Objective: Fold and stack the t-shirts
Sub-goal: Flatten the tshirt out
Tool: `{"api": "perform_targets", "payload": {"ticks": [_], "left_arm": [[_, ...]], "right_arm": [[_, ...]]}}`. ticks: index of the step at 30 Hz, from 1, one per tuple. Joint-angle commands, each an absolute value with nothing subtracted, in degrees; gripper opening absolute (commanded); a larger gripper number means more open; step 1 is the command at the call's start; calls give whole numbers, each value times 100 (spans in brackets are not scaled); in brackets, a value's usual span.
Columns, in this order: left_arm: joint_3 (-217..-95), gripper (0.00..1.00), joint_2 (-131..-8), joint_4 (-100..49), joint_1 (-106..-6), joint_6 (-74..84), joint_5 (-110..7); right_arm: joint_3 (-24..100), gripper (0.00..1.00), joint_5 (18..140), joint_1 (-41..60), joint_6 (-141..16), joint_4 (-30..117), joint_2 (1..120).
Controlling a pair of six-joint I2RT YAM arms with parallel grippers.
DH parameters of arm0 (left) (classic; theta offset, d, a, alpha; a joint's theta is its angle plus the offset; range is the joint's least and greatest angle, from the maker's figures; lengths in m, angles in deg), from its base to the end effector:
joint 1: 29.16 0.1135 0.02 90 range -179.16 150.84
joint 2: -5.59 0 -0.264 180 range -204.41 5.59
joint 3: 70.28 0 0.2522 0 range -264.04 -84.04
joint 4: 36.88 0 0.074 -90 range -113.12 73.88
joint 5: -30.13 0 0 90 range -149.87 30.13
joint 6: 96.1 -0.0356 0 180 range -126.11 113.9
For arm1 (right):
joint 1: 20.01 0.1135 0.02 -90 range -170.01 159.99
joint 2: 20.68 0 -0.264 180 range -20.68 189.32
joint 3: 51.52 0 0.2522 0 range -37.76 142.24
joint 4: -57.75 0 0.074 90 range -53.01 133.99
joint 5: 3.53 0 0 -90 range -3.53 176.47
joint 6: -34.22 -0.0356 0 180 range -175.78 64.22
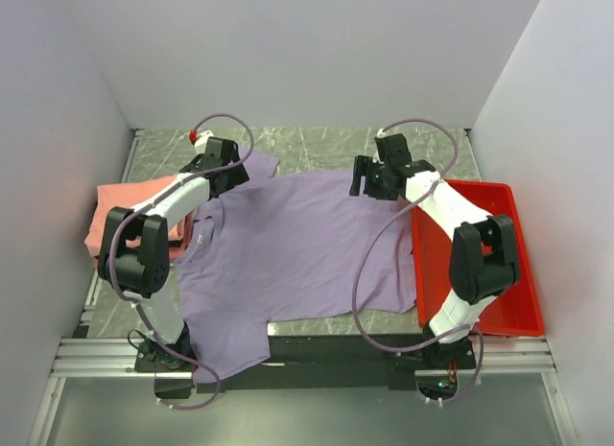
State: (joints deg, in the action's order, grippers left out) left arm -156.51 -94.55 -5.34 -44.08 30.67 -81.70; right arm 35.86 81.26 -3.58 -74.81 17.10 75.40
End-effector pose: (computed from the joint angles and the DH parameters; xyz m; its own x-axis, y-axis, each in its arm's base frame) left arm 0.3768 -0.0867 0.2365 -0.5438 -0.4302 -0.7206 -0.4227 0.8822 -0.2077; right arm 0.3526 0.1073 0.2548 -0.7983 0.1031 -0.5934 -0.0826 0.9572 0.2775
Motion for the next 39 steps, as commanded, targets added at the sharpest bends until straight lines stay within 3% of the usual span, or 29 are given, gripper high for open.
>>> {"api": "perform_targets", "payload": {"ticks": [1,12,25,39], "left_arm": [[-15708,100,-9451,-634,-4428,3265,-8035],[-16121,100,-10366,-273,-4393,3441,-8246],[-15673,99,-10085,-466,-4384,3459,-8255],[-14847,99,-9005,-396,-4393,3739,-8413]], "right_arm": [[3825,84,8515,-375,-7485,1719,7819],[5345,84,9183,-673,-7345,1034,9119],[8211,80,8858,-1262,-6387,-91,11027],[8643,65,8762,-1526,-6132,-382,11722]]}}
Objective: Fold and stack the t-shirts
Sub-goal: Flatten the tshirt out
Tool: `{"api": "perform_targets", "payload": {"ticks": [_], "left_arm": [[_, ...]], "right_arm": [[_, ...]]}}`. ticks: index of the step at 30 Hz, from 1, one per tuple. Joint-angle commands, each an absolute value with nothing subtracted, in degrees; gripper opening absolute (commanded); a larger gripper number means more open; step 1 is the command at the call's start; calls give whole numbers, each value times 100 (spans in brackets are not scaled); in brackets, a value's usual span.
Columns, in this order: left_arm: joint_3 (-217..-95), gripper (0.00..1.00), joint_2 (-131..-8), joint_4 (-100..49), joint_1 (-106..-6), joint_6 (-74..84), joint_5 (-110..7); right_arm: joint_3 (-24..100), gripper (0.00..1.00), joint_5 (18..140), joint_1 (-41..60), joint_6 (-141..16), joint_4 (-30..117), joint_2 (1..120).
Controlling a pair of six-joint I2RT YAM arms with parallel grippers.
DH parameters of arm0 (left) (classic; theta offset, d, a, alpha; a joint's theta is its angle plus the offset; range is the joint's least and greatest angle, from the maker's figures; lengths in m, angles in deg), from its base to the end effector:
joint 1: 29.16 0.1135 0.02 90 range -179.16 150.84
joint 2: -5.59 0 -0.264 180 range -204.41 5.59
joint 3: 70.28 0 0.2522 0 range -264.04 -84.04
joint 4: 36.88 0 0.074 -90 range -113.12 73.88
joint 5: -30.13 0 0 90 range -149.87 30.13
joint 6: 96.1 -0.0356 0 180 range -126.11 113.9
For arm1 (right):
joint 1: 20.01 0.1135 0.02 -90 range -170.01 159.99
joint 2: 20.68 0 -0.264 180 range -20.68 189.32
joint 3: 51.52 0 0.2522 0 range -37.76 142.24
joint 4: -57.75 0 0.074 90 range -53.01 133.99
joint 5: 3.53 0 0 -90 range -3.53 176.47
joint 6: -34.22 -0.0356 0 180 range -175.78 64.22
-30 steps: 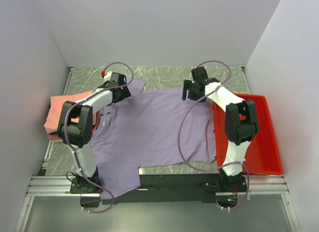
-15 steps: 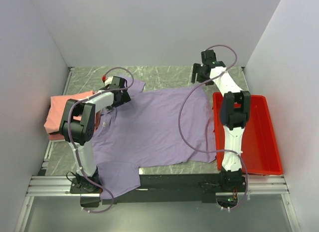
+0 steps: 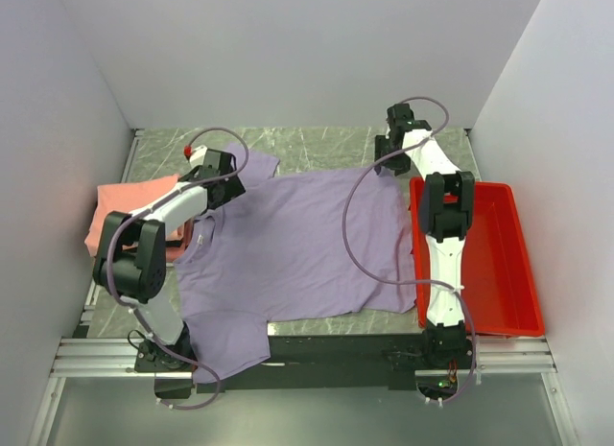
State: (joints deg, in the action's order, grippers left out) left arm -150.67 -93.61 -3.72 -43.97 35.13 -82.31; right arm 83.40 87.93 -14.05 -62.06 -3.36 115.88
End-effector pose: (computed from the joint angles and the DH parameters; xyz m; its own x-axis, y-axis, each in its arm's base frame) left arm 0.3581 -0.0806 0.2086 -0.5786 -0.4771 -0.6615 -0.4952 0.8499 -0.1799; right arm 0.5113 0.0525 0.1904 -0.8890 0.0171 -0.4576 0.0051 0.9996 0.0276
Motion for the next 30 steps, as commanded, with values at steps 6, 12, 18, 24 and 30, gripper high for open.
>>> {"api": "perform_targets", "payload": {"ticks": [6,12,18,24,30], "left_arm": [[-14390,99,-8591,-414,-4419,3898,-8413],[-14109,99,-8292,-396,-4445,4021,-8457],[-13924,99,-7994,-317,-4480,4083,-8553],[-13652,99,-7502,-317,-4498,4092,-8562],[-13353,100,-7080,-202,-4498,4136,-8782]], "right_arm": [[8730,54,8665,-1535,-6079,-425,11871],[8757,39,8674,-1535,-6079,-417,11933],[8529,8,8665,-1517,-6105,-347,11626],[7879,5,8849,-1176,-6237,-145,10880],[7342,5,9806,-490,-6588,-127,10282]]}}
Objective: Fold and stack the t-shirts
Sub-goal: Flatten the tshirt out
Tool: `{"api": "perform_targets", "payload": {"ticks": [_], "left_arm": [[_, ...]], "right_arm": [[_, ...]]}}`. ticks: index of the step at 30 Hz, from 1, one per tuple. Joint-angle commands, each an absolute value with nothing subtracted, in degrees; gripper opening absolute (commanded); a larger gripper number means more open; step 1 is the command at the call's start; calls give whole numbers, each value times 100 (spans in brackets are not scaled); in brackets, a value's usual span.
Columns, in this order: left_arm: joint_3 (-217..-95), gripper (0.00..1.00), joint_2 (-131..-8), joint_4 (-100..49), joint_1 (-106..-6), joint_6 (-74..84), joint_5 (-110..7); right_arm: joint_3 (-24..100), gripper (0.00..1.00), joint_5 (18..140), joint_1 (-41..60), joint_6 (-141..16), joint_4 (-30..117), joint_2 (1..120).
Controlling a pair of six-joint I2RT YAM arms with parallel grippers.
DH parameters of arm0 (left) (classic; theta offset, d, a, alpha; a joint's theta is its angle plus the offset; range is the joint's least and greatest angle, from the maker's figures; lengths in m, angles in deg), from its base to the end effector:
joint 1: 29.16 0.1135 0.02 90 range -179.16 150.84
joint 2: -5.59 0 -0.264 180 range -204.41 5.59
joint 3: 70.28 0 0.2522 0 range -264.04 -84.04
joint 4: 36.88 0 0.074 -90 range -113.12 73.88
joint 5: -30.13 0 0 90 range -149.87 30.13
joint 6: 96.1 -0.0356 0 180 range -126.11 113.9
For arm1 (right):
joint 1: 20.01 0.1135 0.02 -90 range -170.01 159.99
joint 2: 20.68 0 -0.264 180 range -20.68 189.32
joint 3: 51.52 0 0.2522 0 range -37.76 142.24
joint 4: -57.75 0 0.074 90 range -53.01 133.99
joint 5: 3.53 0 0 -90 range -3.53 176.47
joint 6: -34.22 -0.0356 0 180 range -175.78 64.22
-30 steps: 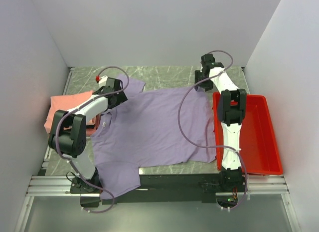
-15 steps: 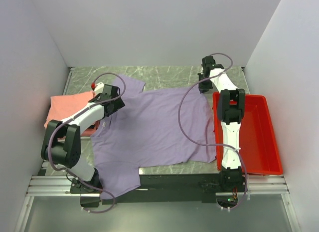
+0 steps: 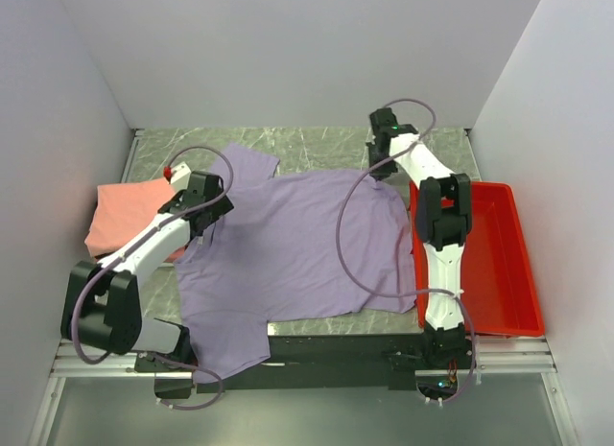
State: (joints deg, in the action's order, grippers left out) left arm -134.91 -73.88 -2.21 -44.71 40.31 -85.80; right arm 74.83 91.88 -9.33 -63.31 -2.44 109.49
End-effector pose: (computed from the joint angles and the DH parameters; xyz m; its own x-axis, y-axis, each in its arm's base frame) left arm 0.2781 -0.0612 0.2278 -0.4817 -0.5421 -0.6886 -0.5530 0.7975 -0.2410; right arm 0.4820 0.0875 0.2001 -0.8945 -0.0359 -0.4455 -0.0269 0.9993 -0.0266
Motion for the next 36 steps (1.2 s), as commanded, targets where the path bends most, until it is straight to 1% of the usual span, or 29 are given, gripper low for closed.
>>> {"api": "perform_targets", "payload": {"ticks": [1,4,8,11,12,15,16,17,18,20,21,23,25,26,29,31,35,36], "left_arm": [[-13248,99,-6949,-246,-4498,4109,-8739],[-13089,99,-6737,-282,-4498,4100,-8659],[-12984,100,-6561,-238,-4498,4118,-8694],[-12957,99,-6508,-220,-4498,4135,-8685],[-12948,99,-6490,-229,-4498,4136,-8694],[-12904,99,-6455,-246,-4498,4127,-8694],[-12887,99,-6446,-281,-4498,4127,-8659],[-12869,99,-6446,-282,-4498,4127,-8650],[-12869,99,-6446,-299,-4498,4118,-8633],[-12860,99,-6446,-317,-4498,4109,-8641],[-12852,99,-6455,-325,-4498,4101,-8641],[-12825,99,-6464,-395,-4498,4065,-8615],[-12781,100,-6490,-483,-4489,4022,-8528],[-12773,99,-6499,-597,-4489,4013,-8388],[-12772,99,-6666,-738,-4489,3986,-8159],[-12807,99,-6841,-756,-4489,4012,-8132],[-12860,99,-7096,-800,-4489,4013,-8088],[-12826,99,-7236,-905,-4489,4030,-8114]], "right_arm": [[7263,6,10164,-263,-6789,-153,10212],[6973,10,10413,99,-7175,-197,10000],[6666,11,10625,880,-7721,-224,9973],[6639,18,10651,1250,-8056,-224,10113],[6639,25,10616,1477,-8109,-224,10158],[6717,41,10545,1830,-7943,-224,10228],[6718,44,10563,1901,-7881,-206,10211],[6700,49,10555,1945,-7820,-206,10150],[6665,58,10511,1963,-7758,-171,10080],[6360,63,10309,1946,-7688,126,9773],[6253,68,10300,1919,-7618,223,9658],[6042,72,10107,1823,-7434,478,9447],[6006,74,9888,1683,-7082,567,9420],[5997,74,9634,1638,-6924,637,9446],[6067,74,9386,1463,-6100,699,9613],[6172,74,9307,1357,-5834,664,9814],[6611,70,9052,1129,-5341,384,10157],[6743,68,8938,1102,-5027,270,10289]]}}
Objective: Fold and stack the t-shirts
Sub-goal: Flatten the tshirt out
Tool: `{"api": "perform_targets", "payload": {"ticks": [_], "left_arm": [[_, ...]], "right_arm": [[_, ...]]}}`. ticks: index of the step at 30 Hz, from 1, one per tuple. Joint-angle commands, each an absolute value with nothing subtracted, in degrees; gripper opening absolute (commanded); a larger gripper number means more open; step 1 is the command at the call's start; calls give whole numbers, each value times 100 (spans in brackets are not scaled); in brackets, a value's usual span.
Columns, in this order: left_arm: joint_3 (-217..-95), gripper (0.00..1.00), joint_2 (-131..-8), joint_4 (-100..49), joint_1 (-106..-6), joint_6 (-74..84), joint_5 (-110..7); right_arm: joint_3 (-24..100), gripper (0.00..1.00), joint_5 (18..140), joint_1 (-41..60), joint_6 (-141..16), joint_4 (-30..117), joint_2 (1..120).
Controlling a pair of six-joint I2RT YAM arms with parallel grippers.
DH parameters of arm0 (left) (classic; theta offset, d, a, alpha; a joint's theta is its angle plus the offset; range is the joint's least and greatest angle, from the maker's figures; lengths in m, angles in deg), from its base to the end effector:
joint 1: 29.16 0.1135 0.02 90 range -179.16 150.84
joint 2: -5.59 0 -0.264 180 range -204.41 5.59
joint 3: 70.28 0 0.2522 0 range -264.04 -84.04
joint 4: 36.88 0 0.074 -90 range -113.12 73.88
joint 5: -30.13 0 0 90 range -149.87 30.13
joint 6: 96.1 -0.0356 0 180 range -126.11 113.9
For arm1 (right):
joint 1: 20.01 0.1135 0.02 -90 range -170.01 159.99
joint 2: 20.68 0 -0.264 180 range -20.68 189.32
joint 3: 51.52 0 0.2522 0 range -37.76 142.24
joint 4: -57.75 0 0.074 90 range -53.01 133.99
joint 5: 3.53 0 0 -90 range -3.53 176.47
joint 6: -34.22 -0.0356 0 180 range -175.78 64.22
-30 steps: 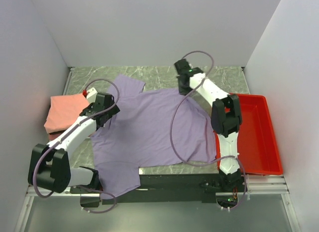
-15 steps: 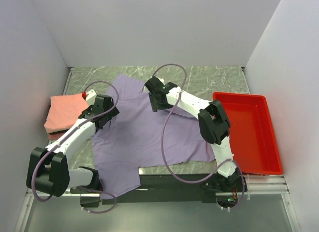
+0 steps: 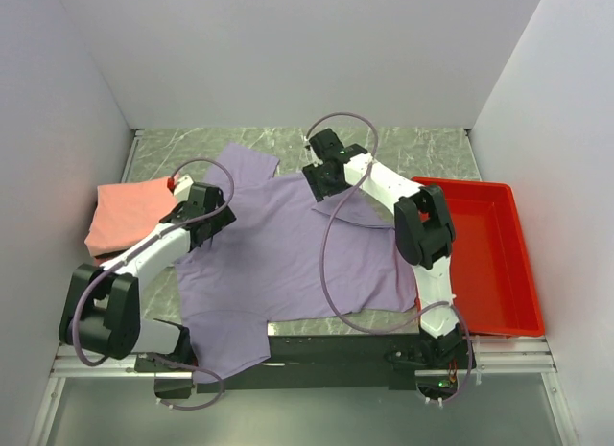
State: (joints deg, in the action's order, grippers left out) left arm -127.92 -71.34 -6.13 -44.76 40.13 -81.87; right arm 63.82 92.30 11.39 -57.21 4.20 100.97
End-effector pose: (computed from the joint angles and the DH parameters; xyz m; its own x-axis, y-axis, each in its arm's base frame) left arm 0.2608 -0.0590 0.2053 -0.5234 -0.5490 -0.6516 -0.5209 0.8114 -0.2652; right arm 0.3981 0.2387 0.2159 -0.7498 -0.4286 -0.5042 -0.4562 0.8867 -0.0753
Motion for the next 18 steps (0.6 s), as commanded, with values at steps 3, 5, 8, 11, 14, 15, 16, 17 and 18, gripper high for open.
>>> {"api": "perform_targets", "payload": {"ticks": [3,5,8,11,14,15,16,17,18], "left_arm": [[-12816,100,-7456,-1002,-4489,4048,-8027],[-12860,99,-7571,-994,-4481,4056,-8009],[-12939,99,-7773,-924,-4481,4065,-8052],[-12966,100,-7870,-897,-4481,4092,-8105],[-12940,100,-7870,-914,-4481,4092,-8105],[-12939,99,-7888,-914,-4481,4083,-8114],[-12939,100,-7888,-914,-4481,4083,-8140],[-12948,100,-7931,-897,-4481,4100,-8193],[-12966,100,-7949,-879,-4481,4100,-8211]], "right_arm": [[6788,67,8684,1093,-4858,286,10386],[6832,67,8674,1102,-4779,260,10474],[6902,67,8577,1102,-4752,260,10588],[7051,66,8638,1111,-4726,181,10755],[7131,63,8753,1111,-4682,128,10879],[7122,63,8709,1102,-4638,119,10887],[7113,63,8709,1111,-4620,119,10914],[7122,62,8717,1102,-4620,128,10931],[7139,61,8735,1111,-4611,102,10949]]}}
